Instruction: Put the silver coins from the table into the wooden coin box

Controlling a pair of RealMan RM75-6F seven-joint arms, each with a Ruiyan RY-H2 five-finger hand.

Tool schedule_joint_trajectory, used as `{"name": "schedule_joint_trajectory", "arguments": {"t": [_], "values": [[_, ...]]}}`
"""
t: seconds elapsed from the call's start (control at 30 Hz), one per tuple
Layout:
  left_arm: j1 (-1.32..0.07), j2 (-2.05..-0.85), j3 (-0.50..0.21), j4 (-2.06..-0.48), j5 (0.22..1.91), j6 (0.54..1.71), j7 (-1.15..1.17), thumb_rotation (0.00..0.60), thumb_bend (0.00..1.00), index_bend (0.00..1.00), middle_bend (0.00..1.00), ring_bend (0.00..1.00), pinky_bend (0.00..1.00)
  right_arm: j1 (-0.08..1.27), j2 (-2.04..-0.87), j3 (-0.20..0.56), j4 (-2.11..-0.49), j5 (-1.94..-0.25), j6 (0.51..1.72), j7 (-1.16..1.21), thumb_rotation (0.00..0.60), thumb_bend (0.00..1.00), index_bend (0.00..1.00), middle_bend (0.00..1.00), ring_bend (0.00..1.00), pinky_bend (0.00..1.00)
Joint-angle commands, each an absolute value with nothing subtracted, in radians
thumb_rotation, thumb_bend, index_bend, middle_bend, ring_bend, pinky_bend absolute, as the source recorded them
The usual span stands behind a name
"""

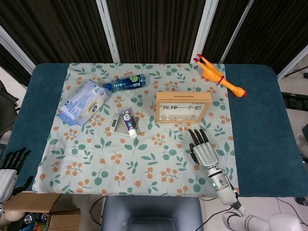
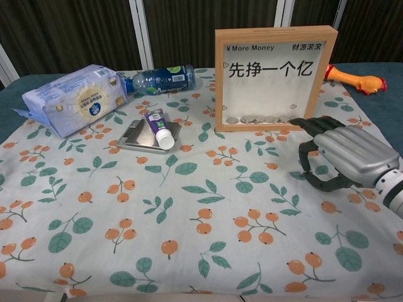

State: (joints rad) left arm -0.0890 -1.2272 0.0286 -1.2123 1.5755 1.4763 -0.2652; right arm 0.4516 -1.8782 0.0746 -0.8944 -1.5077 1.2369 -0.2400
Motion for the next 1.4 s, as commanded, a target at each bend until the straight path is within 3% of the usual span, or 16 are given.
{"name": "schedule_joint_trajectory", "arguments": {"t": [0.03,0.47,0.67,0.83,1.03,1.23,1.4], "values": [[-0.089,-1.227,0.029,-1.213,1.576,1.476,-0.265,0.600,0.36,0.00,0.00,0.00,0.00,0.451,-1.874,0.075,-0.899,-1.507,1.238,-0.242,0.600,0.55,0.69,0.13,0.00,0.00],[-0.087,-1.222,0.030,-1.219,1.578,1.482,-0.260,0.600,0.36,0.00,0.00,0.00,0.00,0.453,-1.853,0.079,-0.931,-1.510,1.250,-0.233,0.600,0.56,0.73,0.15,0.00,0.00],[-0.087,-1.220,0.029,-1.224,1.578,1.484,-0.258,0.600,0.36,0.00,0.00,0.00,0.00,0.455,-1.744,0.109,-1.116,-1.533,1.316,-0.205,0.600,0.57,0.74,0.15,0.00,0.00],[-0.089,-1.218,0.028,-1.232,1.583,1.489,-0.254,0.600,0.36,0.00,0.00,0.00,0.00,0.463,-1.552,0.174,-1.420,-1.552,1.366,-0.215,0.600,0.57,0.74,0.16,0.00,0.00],[-0.087,-1.214,0.028,-1.240,1.585,1.494,-0.251,0.600,0.36,0.00,0.00,0.00,0.00,0.497,-1.362,0.303,-1.656,-1.513,1.366,-0.288,0.600,0.57,0.75,0.16,0.00,0.00],[-0.087,-1.213,0.028,-1.244,1.584,1.493,-0.247,0.600,0.36,0.00,0.00,0.00,0.00,0.591,-1.265,0.430,-1.725,-1.354,1.238,-0.397,0.600,0.57,0.75,0.16,0.00,0.00],[-0.088,-1.213,0.028,-1.246,1.585,1.493,-0.246,0.600,0.36,0.00,0.00,0.00,0.00,0.637,-1.247,0.463,-1.715,-1.275,1.177,-0.452,0.600,0.57,0.75,0.16,0.00,0.00]]}}
